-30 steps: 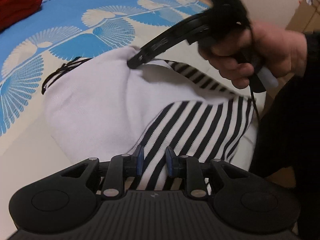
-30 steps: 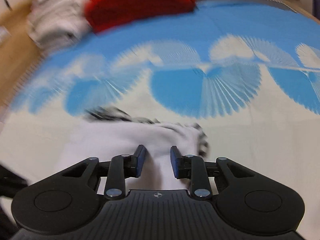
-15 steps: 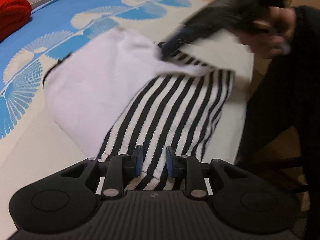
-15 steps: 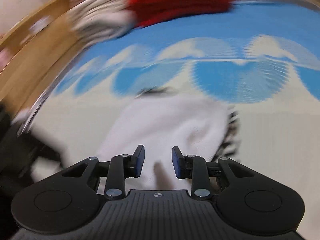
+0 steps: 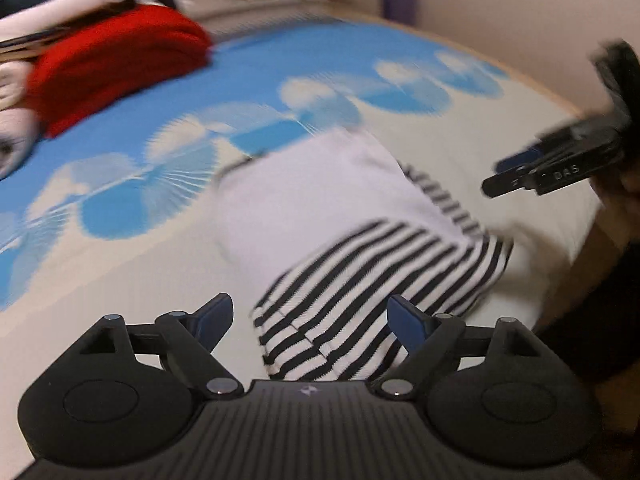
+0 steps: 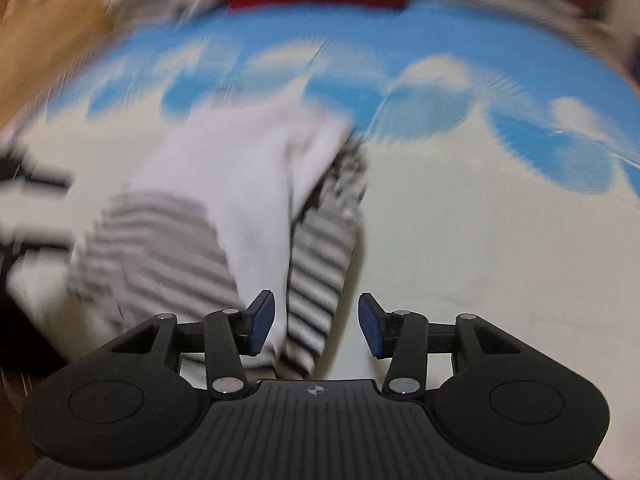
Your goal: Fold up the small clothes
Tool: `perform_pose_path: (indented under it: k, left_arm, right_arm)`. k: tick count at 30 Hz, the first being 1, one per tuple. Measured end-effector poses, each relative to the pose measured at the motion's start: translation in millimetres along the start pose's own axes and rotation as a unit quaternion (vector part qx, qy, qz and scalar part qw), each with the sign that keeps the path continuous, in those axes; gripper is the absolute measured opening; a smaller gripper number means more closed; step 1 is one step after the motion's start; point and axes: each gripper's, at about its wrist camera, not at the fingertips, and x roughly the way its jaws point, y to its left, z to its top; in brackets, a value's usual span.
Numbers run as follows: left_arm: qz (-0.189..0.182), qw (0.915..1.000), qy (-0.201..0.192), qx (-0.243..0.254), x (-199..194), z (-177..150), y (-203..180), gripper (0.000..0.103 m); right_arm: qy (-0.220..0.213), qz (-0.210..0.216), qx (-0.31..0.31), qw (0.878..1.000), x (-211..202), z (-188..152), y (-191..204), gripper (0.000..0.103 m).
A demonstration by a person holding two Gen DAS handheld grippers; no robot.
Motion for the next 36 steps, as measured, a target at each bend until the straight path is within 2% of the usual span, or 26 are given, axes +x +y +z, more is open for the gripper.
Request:
perform_pose_path:
  k: [1,2,3,4,6,8,10,13,15,17,19,22,24,28,36]
  left_arm:
    - [0.012,0.9997,-0.008,-0.021,-12,-1,-2,0.091]
    - [0.024,0.9986,-0.015,-0.045,-22,-2,-5,0.094]
    - [0.036,0.9967,-0.021,-0.07,-32,-4,-6,0.103]
    - [0.047,0.9942,-0.029,-0.092,-40,-6,-9,0.102]
    - [0.075,0.9874,-0.041,-0.134,-55,-12,-17,0.102]
    - [0.101,0.981,-0.044,-0.16,-62,-21,-25,0.102]
    - [0.12,0.9769,-0.034,-0.174,-62,-31,-32,0.102]
    - [0.101,0.9767,0.014,-0.189,-51,-43,-35,0.102]
    - [0.1,0.9727,0.034,-0.207,-42,-41,-32,0.102]
    - [0.11,0.9693,0.028,-0.218,-38,-38,-29,0.102]
    - [0.121,0.9688,0.024,-0.215,-33,-37,-30,0.102]
    - [0.119,0.9684,0.04,-0.216,-18,-37,-31,0.102]
    - [0.103,0.9682,0.033,-0.226,-14,-36,-31,0.102]
    - [0.101,0.9725,0.019,-0.209,-12,-32,-37,0.102]
    - [0.098,0.9715,0.025,-0.214,-7,-31,-34,0.102]
  right_arm:
    - [-0.027,-0.009,0.027,0.999,-13,-1,-4,0.059]
    - [-0.058,-0.02,0.062,0.996,-27,-5,-3,0.071]
    - [-0.08,-0.03,0.089,0.992,-36,-6,-2,0.076]
    - [-0.098,-0.041,0.112,0.988,-46,-12,2,0.081]
    - [-0.106,-0.061,0.131,0.984,-62,-21,13,0.082]
    - [-0.116,-0.066,0.125,0.983,-75,-32,30,0.087]
    - [-0.12,-0.071,0.116,0.984,-81,-40,44,0.089]
    - [-0.114,-0.075,0.091,0.986,-81,-51,69,0.089]
    - [-0.101,-0.084,0.055,0.99,-72,-52,86,0.089]
    - [-0.096,-0.096,0.018,0.991,-68,-50,100,0.089]
    - [-0.092,-0.095,0.007,0.991,-61,-47,104,0.089]
    - [-0.079,-0.093,0.019,0.992,-50,-47,103,0.089]
    - [-0.066,-0.099,0.032,0.992,-45,-44,102,0.089]
    - [-0.064,-0.088,0.04,0.993,-38,-40,104,0.089]
    - [-0.054,-0.087,0.035,0.994,-32,-39,103,0.089]
